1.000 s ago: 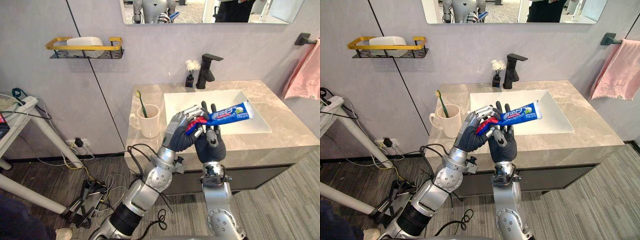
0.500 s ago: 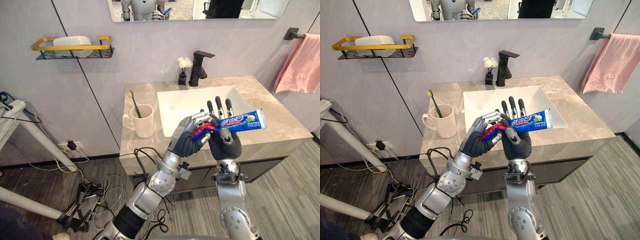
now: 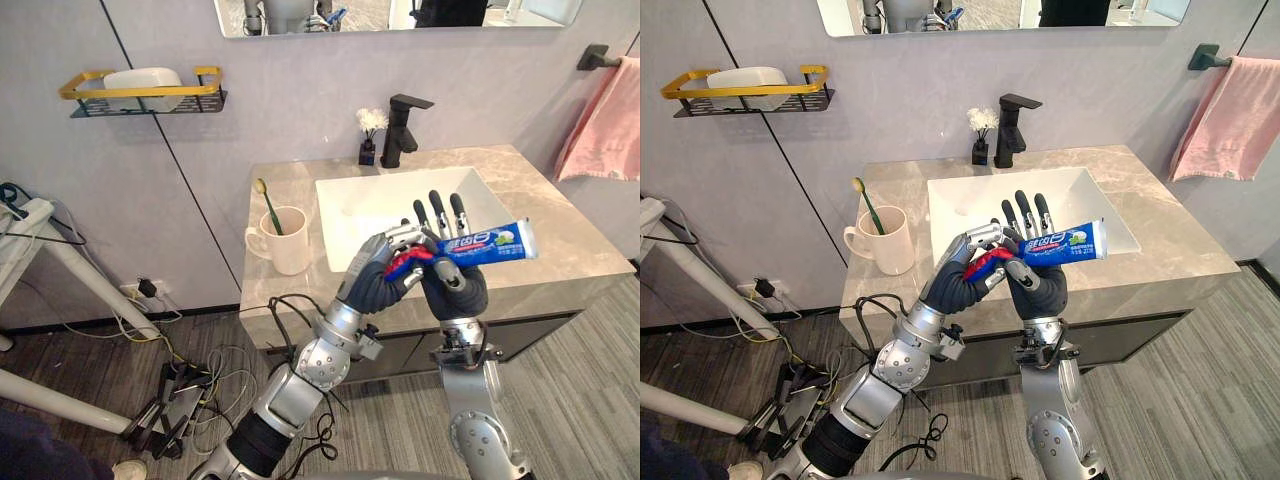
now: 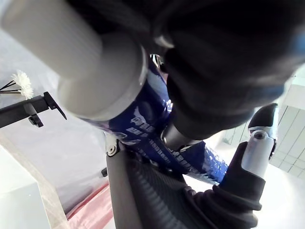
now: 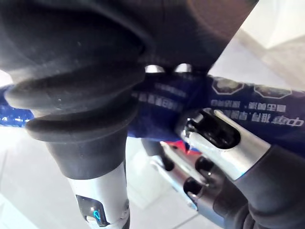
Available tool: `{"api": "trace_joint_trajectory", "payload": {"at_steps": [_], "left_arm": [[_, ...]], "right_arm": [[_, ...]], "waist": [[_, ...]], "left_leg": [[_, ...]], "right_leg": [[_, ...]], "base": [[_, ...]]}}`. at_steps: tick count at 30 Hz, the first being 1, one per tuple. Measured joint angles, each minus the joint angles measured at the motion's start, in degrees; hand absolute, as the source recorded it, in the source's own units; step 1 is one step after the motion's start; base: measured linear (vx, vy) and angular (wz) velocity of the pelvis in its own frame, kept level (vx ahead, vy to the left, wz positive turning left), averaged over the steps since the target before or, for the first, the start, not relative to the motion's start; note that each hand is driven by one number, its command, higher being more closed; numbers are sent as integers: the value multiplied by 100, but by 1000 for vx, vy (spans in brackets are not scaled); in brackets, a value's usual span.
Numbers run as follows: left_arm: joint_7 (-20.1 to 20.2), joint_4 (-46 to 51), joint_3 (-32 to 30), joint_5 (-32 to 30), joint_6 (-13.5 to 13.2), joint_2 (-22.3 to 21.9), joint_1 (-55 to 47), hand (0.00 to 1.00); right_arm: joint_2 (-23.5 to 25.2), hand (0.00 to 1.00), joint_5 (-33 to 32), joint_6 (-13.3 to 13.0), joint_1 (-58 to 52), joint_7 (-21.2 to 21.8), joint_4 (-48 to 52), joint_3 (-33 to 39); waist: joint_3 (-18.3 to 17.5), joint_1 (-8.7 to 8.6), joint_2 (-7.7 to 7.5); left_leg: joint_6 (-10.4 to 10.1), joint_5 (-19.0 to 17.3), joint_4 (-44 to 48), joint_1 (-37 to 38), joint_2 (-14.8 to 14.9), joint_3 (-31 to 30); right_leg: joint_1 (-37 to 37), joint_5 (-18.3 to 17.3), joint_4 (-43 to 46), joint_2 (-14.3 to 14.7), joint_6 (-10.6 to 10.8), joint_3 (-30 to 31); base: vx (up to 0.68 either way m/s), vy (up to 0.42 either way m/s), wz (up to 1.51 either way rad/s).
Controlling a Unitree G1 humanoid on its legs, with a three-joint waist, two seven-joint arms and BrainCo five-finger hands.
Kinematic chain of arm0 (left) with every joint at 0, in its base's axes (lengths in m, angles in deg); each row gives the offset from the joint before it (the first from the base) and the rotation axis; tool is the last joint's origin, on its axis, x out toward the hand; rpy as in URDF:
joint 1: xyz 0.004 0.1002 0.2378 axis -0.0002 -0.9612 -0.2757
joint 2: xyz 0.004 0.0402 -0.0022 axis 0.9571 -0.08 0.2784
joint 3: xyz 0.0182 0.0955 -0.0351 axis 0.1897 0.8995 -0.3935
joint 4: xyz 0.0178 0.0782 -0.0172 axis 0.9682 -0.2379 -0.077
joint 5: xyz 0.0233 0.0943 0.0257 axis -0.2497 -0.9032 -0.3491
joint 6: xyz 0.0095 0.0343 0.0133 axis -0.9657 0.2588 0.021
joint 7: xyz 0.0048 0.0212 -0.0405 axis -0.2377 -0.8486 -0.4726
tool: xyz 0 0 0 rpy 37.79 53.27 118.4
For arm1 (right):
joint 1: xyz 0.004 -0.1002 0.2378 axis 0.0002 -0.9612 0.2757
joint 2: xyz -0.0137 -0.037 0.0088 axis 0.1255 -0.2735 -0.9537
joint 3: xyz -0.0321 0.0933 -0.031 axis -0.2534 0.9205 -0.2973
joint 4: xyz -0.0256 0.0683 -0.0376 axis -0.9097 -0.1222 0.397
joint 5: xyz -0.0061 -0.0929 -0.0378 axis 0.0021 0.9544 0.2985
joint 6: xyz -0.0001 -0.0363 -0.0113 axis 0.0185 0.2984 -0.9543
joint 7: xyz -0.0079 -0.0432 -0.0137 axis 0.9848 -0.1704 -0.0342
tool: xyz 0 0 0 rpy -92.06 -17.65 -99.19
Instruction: Organize washtable
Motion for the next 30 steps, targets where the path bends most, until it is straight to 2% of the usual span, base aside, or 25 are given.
{"api": "trace_joint_trajectory", "payload": {"at_steps": [2,3,7,10,15,30], "left_arm": [[-1,0,-2,0,-1,-1,0,100],[-2,0,-3,1,-1,-2,-1,100],[-2,-1,-6,1,-26,-10,-20,100],[14,-107,-25,10,-35,41,-410,100],[8,-106,-30,80,-37,92,-526,100],[68,-76,-5,172,-36,107,-560,100]], "right_arm": [[2,0,64,0,0,0,0,4],[3,100,85,0,0,0,0,6],[24,100,109,0,0,-4,0,16],[329,100,220,-153,21,-95,60,553],[351,100,541,-291,31,-151,60,630],[494,100,715,-298,119,-460,60,544]], "waist": [[10,0,16],[20,-1,29],[34,-2,51],[36,-2,49],[39,4,50],[39,6,50]], "left_leg": [[0,0,0,-1,1,-5],[0,0,0,-2,0,-9],[0,0,1,-8,1,-25],[0,0,0,-9,1,-40],[0,0,0,-5,0,-40],[0,0,8,49,2,-28]], "right_leg": [[3,0,0,0,0,-4],[5,0,0,-1,0,-8],[14,0,-6,-1,0,-19],[39,0,-38,-1,1,-24],[49,0,-46,-1,1,-25],[92,0,-43,-1,1,-24]], "base": [[0,0,0],[0,0,0],[-2,0,1],[-1,0,2],[0,0,0],[0,0,0]]}}
